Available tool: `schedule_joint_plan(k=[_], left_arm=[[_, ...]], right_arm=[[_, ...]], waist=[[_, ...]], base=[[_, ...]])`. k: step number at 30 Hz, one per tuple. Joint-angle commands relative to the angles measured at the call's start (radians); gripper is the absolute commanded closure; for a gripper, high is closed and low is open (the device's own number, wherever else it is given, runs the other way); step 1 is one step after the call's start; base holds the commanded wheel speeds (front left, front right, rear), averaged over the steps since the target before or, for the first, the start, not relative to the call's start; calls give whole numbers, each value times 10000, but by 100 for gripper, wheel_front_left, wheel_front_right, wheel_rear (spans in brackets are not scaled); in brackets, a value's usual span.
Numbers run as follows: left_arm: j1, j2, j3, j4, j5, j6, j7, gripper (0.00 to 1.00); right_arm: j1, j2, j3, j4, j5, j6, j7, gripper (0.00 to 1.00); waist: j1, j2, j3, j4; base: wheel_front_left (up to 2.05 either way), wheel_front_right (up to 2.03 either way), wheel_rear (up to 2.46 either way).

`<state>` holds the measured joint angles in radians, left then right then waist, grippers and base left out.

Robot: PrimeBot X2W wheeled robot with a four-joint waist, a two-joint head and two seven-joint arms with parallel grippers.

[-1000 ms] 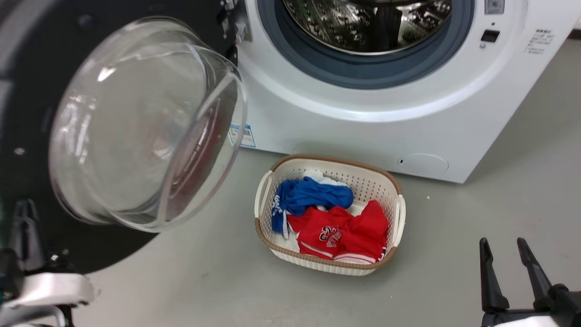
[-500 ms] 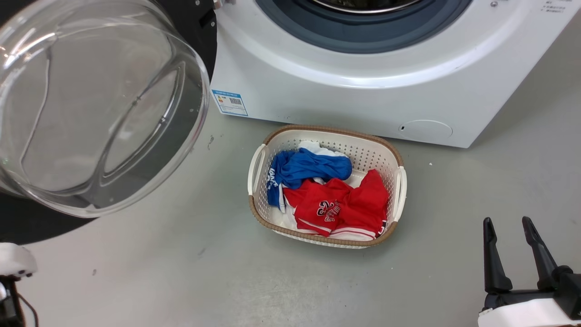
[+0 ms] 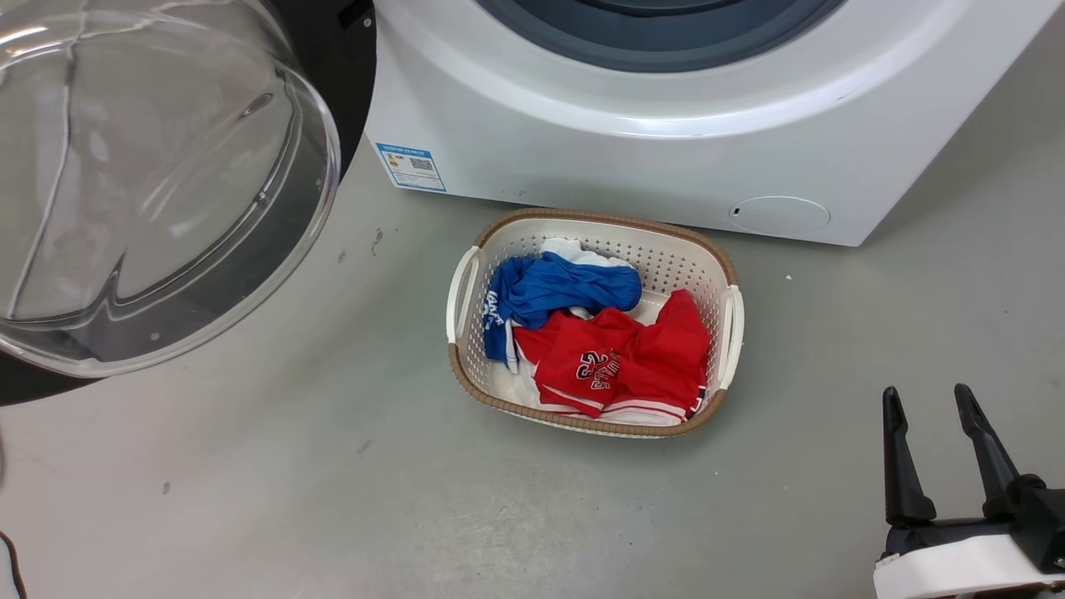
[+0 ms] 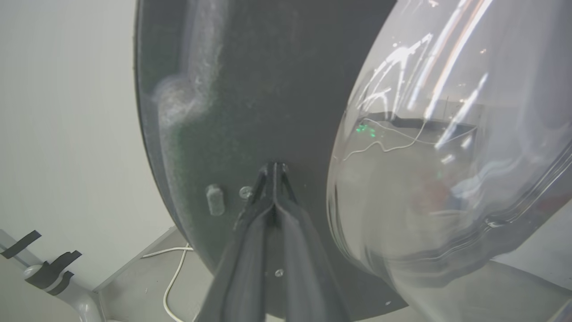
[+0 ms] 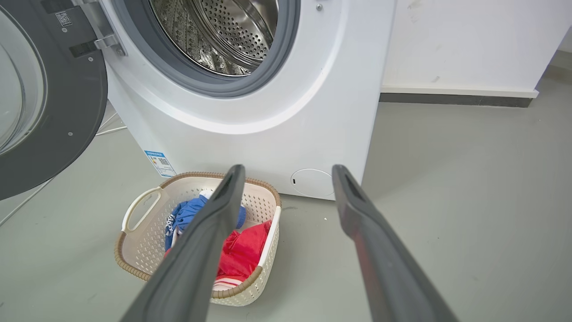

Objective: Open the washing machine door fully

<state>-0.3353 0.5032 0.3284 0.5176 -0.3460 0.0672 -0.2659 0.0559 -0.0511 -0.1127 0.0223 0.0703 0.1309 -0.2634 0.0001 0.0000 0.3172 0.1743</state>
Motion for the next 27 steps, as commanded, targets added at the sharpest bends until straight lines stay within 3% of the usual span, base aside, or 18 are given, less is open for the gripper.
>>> schedule_joint_plan(k=[1, 12, 20, 27], left_arm=[[-177, 99, 75, 121, 54, -44, 26, 100], [225, -249, 749, 314, 854, -569, 24, 100], [1221, -975, 1285, -1290, 1677, -1002, 24, 100], [2065, -2083, 1008, -3366, 2321, -1232, 26, 100]], right_arm=[[-146, 17, 17, 22, -50, -2, -18, 0], [68, 17, -6, 206, 257, -2, -18, 0], [364, 17, 30, 301, 500, -2, -20, 0], [637, 17, 65, 329, 624, -2, -20, 0]], waist=[[-1, 0, -11, -38], [-1, 0, -732, -268], [-1, 0, -1595, -341], [-1, 0, -2105, -455]], base=[[0, 0, 0], [0, 0, 0], [0, 0, 0], [0, 0, 0]])
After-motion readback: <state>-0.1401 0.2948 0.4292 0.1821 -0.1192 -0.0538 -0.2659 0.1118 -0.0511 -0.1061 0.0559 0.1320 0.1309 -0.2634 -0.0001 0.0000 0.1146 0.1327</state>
